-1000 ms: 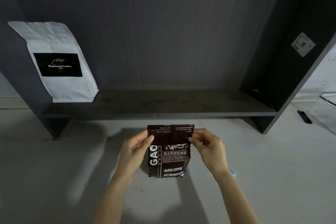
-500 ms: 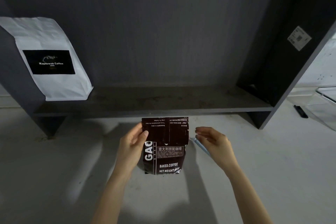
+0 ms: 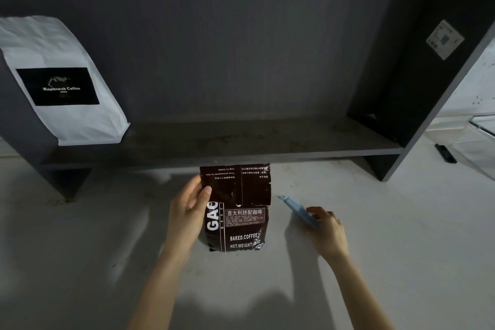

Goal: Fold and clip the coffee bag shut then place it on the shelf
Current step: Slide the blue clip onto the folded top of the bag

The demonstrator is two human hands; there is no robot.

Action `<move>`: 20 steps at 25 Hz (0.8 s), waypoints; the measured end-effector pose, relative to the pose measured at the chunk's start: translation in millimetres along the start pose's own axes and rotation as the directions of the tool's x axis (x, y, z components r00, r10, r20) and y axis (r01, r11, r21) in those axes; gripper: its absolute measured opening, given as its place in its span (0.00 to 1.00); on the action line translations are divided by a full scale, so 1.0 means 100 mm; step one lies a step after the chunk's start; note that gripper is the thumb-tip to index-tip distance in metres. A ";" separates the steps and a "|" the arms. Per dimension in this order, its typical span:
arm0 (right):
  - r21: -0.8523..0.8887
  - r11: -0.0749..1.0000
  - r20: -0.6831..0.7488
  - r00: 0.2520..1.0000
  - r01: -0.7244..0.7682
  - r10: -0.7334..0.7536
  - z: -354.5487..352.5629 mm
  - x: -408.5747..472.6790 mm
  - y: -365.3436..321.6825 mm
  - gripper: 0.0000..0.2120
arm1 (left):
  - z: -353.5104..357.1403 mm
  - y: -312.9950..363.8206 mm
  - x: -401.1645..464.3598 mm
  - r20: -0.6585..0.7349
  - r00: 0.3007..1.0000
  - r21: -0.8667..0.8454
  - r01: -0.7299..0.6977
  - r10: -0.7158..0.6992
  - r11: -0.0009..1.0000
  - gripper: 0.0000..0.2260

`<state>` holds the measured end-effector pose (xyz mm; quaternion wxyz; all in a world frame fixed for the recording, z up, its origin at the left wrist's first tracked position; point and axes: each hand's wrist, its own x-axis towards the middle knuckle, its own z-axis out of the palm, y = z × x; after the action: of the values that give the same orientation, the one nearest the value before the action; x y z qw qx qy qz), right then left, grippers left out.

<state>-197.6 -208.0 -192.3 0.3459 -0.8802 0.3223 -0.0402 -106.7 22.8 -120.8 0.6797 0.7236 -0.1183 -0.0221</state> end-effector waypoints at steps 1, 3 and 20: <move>-0.009 1.000 -0.006 1.000 -0.010 0.010 0.02 0.00 0.01 0.17 | 0.00 0.00 0.00 -0.002 1.000 0.000 0.003 -0.003 1.000 0.12; -0.015 0.999 -0.030 0.999 -0.029 0.029 0.05 0.00 0.02 0.16 | 0.00 0.00 -0.01 0.005 1.000 -0.003 0.006 -0.006 1.000 0.12; 0.197 0.922 -0.168 0.938 0.334 -0.303 -0.33 -0.17 -0.60 0.14 | 0.03 0.12 -0.04 0.000 0.998 -0.021 -0.061 0.061 0.998 0.12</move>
<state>-188.0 -184.0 -126.4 0.4084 -0.8720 0.1907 -0.1910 -112.9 20.5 -110.0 0.6874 0.7125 -0.1404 -0.0028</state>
